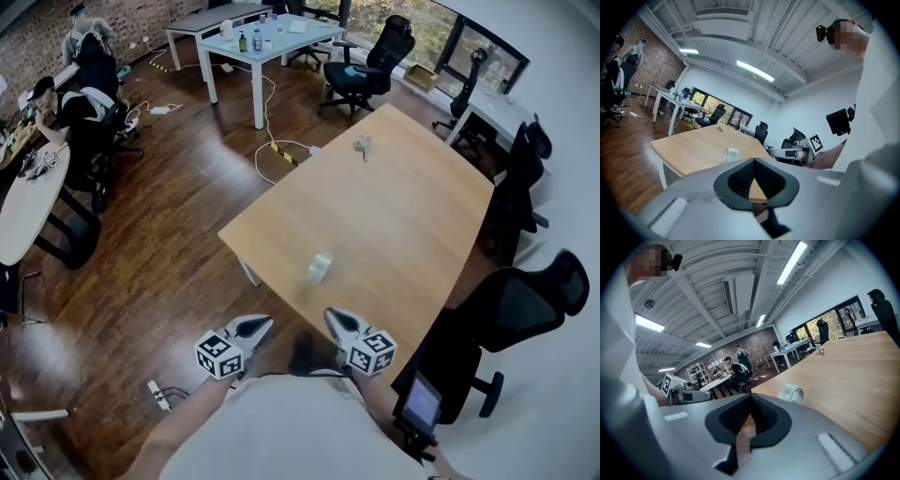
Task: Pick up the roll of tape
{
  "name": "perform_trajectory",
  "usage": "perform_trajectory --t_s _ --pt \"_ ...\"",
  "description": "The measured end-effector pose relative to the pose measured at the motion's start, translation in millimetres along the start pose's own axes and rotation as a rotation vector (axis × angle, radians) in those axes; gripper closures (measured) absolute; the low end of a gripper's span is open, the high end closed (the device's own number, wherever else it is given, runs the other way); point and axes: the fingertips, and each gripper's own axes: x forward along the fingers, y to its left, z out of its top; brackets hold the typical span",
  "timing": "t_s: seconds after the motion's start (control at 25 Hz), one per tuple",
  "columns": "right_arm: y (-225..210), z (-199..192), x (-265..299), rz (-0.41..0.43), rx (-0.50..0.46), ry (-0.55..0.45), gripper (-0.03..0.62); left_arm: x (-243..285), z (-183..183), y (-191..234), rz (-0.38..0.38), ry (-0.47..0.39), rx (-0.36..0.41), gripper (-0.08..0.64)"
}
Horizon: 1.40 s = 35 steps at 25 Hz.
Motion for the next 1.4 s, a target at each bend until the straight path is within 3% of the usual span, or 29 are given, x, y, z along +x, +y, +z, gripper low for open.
perform_trajectory --t_s 0.2,0.6,0.76,0.92,1.08,1.4 --pt "-34 -1 10 -0.037 0.072 0.025 0.584 38 15 -5 -0.061 0.01 -0.009 0.555" --pt "-77 11 42 -0.022 0.167 0.031 0.54 68 23 11 -0.077 0.074 0.003 0.555" --pt "-89 5 57 -0.024 0.278 0.031 0.504 73 24 13 -0.069 0.087 -0.01 0.555" --pt "-105 -2 70 0.004 0.45 0.015 0.412 76 23 17 -0.061 0.108 -0.012 0.555" --pt "-120 -9 81 -0.012 0.527 0.021 0.393 73 28 25 -0.044 0.12 -0.013 0.555" --pt "-127 -15 99 0.054 0.654 0.042 0.371 79 34 28 -0.026 0.124 -0.025 0.555"
